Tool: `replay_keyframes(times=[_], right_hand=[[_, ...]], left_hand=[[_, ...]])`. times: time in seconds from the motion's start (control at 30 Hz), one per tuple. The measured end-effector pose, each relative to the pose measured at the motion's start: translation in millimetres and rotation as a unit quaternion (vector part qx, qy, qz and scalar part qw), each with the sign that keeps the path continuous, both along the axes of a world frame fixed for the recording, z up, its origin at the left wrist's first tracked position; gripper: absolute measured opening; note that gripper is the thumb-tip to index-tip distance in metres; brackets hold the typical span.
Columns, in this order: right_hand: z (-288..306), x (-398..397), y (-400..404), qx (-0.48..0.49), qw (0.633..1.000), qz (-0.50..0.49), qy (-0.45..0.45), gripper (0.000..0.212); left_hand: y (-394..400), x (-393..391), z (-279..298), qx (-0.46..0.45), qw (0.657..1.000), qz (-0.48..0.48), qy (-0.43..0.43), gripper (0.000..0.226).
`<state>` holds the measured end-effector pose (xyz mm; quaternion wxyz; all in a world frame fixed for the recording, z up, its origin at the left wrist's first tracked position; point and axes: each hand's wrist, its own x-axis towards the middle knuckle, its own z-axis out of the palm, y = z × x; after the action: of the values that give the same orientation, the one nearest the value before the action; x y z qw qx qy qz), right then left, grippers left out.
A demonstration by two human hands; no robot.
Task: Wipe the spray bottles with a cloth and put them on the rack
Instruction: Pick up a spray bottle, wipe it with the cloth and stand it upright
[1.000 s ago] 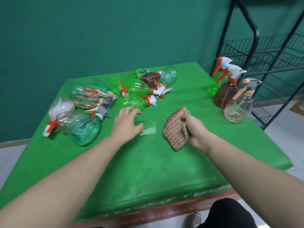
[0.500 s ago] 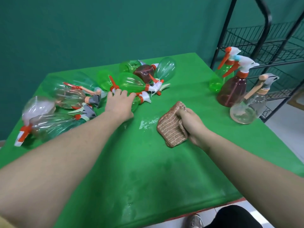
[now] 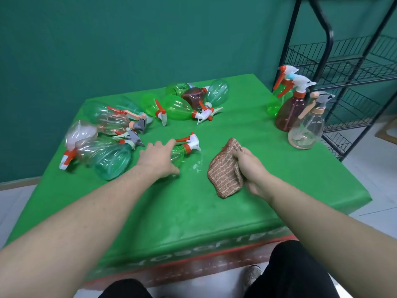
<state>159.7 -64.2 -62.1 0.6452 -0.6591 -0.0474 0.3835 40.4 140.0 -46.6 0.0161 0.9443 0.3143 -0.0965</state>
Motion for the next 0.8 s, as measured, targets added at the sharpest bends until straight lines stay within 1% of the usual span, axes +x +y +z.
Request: replay_keyframes(times=[0.1, 0.27, 0.6, 0.8], right_hand=[[2, -19, -15, 0.003, 1.0, -0.005, 0.013, 0.02], [2, -51, -40, 0.013, 0.998, 0.023, 0.054, 0.018], [3, -84, -64, 0.057, 0.994, -0.016, 0.094, 0.017], [2, -101, -58, 0.078, 0.991, -0.009, 0.108, 0.024]], left_hand=[[-19, -32, 0, -0.016, 0.999, 0.002, -0.028, 0.096], [-47, -78, -4, -0.047, 0.994, 0.008, -0.096, 0.099], [-80, -129, -3, 0.036, 0.986, -0.096, -0.128, 0.094], [-77, -138, -13, -0.044, 0.982, -0.117, -0.145, 0.092]])
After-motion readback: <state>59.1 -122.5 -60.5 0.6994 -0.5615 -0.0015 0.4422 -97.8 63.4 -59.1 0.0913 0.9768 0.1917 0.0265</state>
